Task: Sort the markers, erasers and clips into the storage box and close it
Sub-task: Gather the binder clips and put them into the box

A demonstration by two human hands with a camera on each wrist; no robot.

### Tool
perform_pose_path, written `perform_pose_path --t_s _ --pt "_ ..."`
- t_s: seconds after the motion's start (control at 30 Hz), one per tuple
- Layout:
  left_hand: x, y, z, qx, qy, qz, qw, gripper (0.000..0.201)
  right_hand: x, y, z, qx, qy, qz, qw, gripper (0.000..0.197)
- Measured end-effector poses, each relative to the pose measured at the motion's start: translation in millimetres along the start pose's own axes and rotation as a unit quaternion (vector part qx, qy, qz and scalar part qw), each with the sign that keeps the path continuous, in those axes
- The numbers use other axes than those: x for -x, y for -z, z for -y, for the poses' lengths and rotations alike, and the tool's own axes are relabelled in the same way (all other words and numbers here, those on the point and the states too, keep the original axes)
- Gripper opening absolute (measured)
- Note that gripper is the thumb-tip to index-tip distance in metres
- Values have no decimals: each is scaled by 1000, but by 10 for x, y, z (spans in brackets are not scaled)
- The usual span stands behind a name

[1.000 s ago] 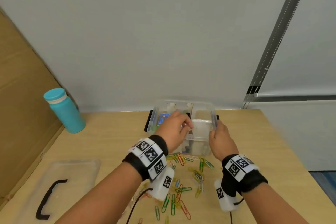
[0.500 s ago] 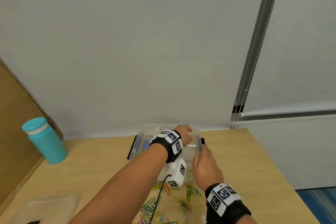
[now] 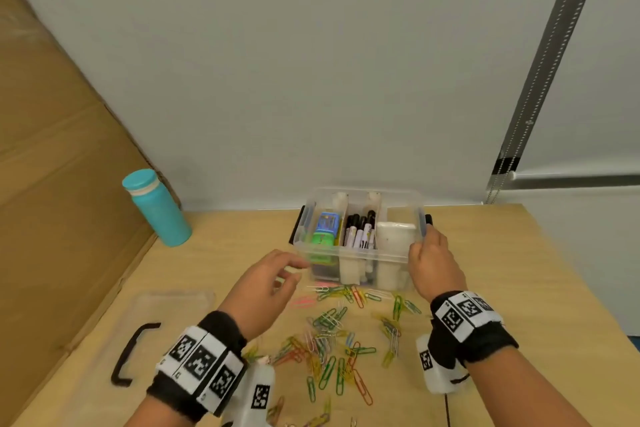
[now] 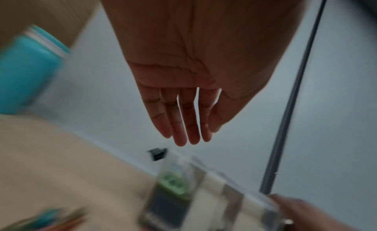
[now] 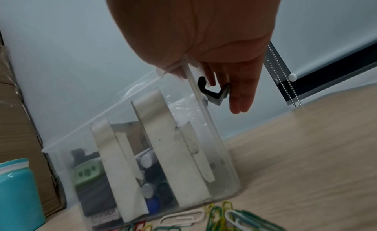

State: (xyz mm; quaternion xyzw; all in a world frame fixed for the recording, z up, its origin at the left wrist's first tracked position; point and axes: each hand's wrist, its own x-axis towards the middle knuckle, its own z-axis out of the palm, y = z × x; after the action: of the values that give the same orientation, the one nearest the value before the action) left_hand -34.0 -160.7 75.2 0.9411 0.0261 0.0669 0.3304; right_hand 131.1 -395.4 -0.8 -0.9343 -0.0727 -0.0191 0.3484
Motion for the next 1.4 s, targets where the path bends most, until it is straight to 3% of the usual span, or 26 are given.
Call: perform_pose_path --t_s 0.07,0.13,0.23,0.3,0.33,0.4,0.5,0.6,0.7,0.93,1.07,1.17,1.23,1.3,1.33,1.4 --pt "330 31 299 -13 50 1 999 18 27 35 30 13 -10 3 1000 51" --pt "611 56 553 -45 96 18 994 17 123 83 96 61 -3 -41 997 57" --pt "883 72 841 -104 146 74 981 20 438 138 357 102 113 -123 981 58" --pt "952 41 934 -114 157 119 974 25 705 102 578 100 218 -112 964 46" --pt "962 20 959 -114 152 138 972 27 843 45 684 103 267 -73 955 38" --pt "952 -34 991 -117 130 169 970 27 1115 -92 858 103 334 74 934 22" --pt "911 -92 1033 -136 97 201 965 25 1456 -371 1034 116 356 290 881 14" --pt "891 -149 1092 -156 71 220 960 27 1733 -635 1157 144 342 389 843 18" --pt "886 -210 1145 -179 37 233 955 27 1915 -836 1191 188 331 424 822 30" --pt "895 -112 1283 -86 0 166 982 17 2003 -975 1119 193 251 411 855 34" --pt "927 -6 1333 11 -4 151 988 12 1936 -819 1058 6 91 436 895 30" --pt "931 52 1376 102 32 131 986 12 1860 -772 944 -202 -20 420 884 22" --pt "917 77 1399 177 70 125 974 13 1819 -777 920 -333 -83 401 850 20" --pt "894 78 1414 273 113 125 947 10 1789 -805 964 -393 -114 389 825 20" --pt "876 76 1418 316 138 126 930 8 1775 -827 1002 -374 -101 386 838 19" --pt "839 70 1414 396 186 127 890 7 1724 -909 1086 -226 -27 362 904 16"
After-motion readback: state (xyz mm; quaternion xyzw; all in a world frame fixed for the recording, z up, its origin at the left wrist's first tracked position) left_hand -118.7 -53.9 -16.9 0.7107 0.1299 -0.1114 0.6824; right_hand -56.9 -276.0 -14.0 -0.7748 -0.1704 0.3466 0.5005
